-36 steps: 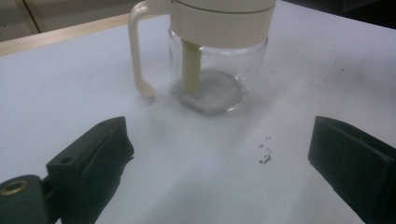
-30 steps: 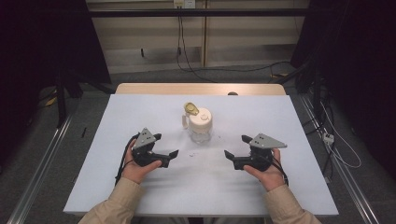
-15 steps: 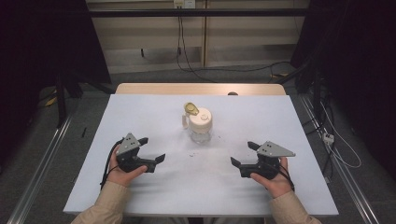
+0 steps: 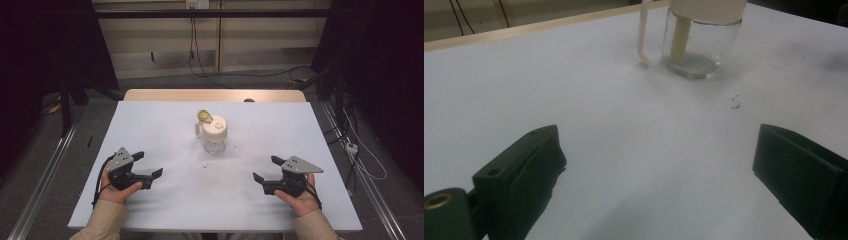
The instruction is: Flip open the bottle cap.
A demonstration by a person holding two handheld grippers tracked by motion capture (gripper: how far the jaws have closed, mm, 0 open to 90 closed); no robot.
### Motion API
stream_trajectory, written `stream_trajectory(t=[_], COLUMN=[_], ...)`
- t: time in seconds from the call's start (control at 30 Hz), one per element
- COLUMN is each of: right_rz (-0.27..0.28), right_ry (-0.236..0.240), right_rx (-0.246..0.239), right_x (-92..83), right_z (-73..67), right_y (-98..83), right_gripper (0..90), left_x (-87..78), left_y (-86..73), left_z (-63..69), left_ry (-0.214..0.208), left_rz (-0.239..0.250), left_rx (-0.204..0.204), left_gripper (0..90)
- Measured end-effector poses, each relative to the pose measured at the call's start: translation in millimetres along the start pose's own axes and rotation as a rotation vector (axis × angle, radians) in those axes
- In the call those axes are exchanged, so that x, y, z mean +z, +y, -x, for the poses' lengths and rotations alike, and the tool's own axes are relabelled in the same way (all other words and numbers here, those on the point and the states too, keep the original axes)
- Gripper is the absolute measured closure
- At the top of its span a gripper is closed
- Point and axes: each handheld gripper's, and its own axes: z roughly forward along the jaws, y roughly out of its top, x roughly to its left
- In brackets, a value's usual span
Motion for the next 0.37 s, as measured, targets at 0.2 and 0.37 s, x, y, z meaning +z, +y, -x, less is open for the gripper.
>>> stream_trajectory(t=[0.2,0.37], right_rz=[-0.005,0.007], right_ry=[-0.011,-0.013], right_rx=[0.008,0.009], right_x=[-5.1,-9.8], right_z=[3.3,5.0], right_y=[-6.0,-7.2], right_gripper=[10.1,10.1], left_x=[-7.5,-8.4], left_y=[-5.7,-5.2], left_z=[-5.2,-5.3], left_ry=[0.014,0.016], left_rz=[-0.007,-0.003], left_rx=[-0.010,-0.013], left_gripper=[5.2,5.1])
